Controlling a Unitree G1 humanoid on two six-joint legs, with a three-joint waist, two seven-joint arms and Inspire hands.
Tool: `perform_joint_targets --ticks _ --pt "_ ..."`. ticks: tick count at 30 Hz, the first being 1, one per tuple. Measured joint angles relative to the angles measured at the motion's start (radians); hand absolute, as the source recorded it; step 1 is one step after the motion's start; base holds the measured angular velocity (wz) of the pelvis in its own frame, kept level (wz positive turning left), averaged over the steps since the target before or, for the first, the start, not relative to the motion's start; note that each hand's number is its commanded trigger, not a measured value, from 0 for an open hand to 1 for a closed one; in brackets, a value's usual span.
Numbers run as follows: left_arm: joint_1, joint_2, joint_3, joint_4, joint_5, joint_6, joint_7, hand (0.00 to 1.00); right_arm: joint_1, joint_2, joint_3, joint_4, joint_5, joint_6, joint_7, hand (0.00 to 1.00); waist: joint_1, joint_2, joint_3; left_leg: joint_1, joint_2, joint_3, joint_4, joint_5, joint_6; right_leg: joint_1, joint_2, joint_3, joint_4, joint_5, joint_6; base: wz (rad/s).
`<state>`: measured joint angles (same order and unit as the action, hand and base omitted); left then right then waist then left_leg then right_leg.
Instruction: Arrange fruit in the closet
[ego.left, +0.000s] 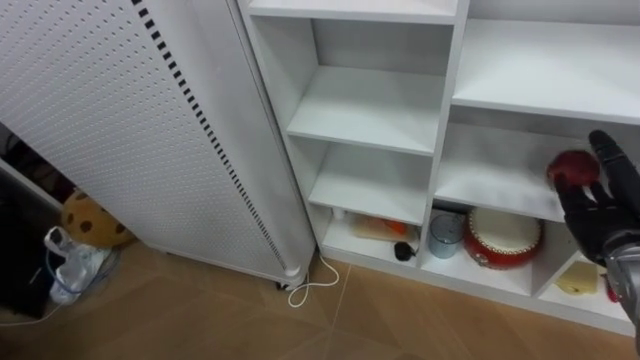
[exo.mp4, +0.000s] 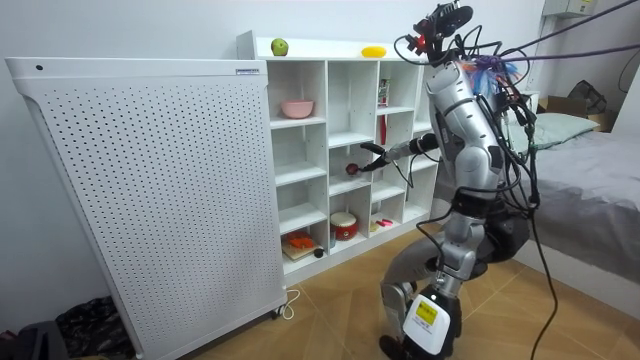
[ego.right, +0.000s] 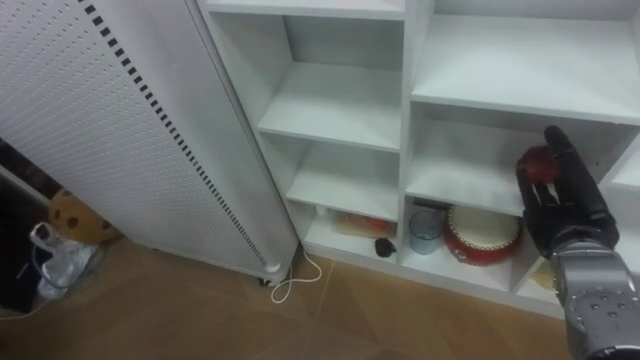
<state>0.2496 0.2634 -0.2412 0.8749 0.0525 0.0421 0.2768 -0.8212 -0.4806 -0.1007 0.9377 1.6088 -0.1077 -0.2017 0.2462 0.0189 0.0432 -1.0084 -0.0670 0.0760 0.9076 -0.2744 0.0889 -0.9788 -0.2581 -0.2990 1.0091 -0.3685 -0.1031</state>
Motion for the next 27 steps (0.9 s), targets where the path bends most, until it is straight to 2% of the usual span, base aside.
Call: perform_joint_targets --ticks 9,19,23,27 --pt "0.000 0.000 -0.002 -0.002 0.000 -0.001 0.024 0.00 0.000 0.000 0.000 0.000 0.001 -0.003 -0.011 0.00 0.003 0.000 0.0002 0.005 -0.001 -0.001 -0.002 -0.003 -0.005 0.004 0.000 0.000 -0.001 -0.002 0.003 0.00" --pt "0.000 0.003 -0.034 -0.002 0.000 -0.006 0.020 0.00 0.000 -0.002 0.000 0.013 0.001 -0.002 -0.014 0.00 0.005 -0.002 0.0015 0.010 0.000 0.000 -0.006 -0.003 -0.005 0.007 0.000 0.000 -0.003 -0.006 0.005 0.00" --pt "0.000 0.006 -0.034 0.000 0.000 -0.006 0.013 0.00 0.002 -0.003 0.002 0.070 0.000 0.000 0.011 0.00 0.004 -0.005 0.0038 0.036 0.002 0.000 -0.014 -0.003 -0.005 0.035 0.001 -0.005 -0.012 -0.008 0.003 0.00" --pt "0.000 0.009 -0.033 0.003 0.001 -0.006 -0.001 0.00 0.044 -0.002 0.011 0.076 0.002 0.008 0.046 0.00 0.005 -0.007 0.0050 0.087 0.004 0.001 -0.042 -0.003 -0.006 0.087 0.006 -0.009 -0.043 -0.009 0.007 -0.02"
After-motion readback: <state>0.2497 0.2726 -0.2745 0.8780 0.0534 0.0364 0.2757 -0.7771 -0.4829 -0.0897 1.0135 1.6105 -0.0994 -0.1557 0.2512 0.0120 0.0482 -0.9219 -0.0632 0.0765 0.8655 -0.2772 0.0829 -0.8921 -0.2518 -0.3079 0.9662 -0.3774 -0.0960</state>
